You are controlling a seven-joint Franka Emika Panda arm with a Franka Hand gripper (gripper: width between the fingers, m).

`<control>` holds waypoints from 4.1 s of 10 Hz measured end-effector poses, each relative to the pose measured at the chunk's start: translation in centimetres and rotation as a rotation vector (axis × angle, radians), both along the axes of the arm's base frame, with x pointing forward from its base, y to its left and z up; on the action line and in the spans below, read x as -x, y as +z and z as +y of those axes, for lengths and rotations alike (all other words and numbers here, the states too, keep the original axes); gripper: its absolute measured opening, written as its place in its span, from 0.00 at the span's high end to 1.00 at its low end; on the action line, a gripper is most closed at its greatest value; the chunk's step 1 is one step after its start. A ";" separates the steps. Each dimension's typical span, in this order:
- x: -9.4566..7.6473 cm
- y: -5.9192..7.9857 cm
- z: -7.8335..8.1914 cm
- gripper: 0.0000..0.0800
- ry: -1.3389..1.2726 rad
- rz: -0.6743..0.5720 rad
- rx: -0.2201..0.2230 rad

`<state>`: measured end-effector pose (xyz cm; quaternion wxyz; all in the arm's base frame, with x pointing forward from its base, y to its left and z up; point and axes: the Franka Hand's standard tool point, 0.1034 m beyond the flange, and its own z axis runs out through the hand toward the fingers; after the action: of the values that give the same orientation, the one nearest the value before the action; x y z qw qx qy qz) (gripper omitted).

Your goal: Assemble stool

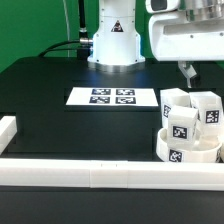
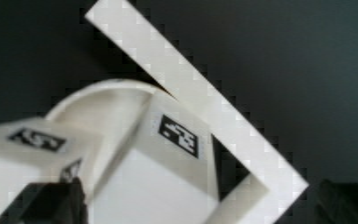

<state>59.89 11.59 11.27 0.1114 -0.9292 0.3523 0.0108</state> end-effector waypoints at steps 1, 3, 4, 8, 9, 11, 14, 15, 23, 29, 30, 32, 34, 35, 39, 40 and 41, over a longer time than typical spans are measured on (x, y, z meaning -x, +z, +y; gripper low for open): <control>0.0 0.2 -0.1 0.19 0.091 -0.023 0.006; -0.1 0.2 -0.2 0.19 0.310 -0.074 0.029; -0.1 0.1 -0.2 0.19 0.395 -0.092 0.037; -0.1 0.0 -0.3 0.19 0.655 -0.146 0.054; -0.1 0.1 -0.3 0.19 0.818 -0.169 0.089; -0.3 0.2 -0.1 0.19 1.164 -0.223 0.153; -0.3 0.1 -0.4 0.19 1.364 -0.253 0.168; -0.3 0.0 -0.5 0.19 1.430 -0.263 0.172; 0.1 -1.7 -1.0 0.19 2.217 -0.310 0.276; 0.5 -2.9 -0.9 0.34 2.269 -0.293 0.262; 0.5 -2.9 -0.9 0.34 2.268 -0.293 0.262; 0.5 -3.0 -1.0 0.58 2.244 -0.290 0.262; 0.5 -3.0 -1.0 0.58 2.148 -0.280 0.262; 0.5 -3.0 -1.0 0.58 2.067 -0.270 0.261; 0.4 -3.0 -0.8 0.58 1.711 -0.229 0.254; 0.4 -3.1 -0.8 0.58 1.605 -0.220 0.245; 0.4 -3.1 -0.8 0.58 1.514 -0.209 0.242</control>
Offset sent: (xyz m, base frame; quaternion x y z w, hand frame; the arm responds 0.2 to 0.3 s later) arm 0.0057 -0.0013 -0.0033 0.0048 0.0267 -0.2394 0.9705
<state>59.44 10.84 8.19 0.0041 -0.9187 -0.3928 -0.0424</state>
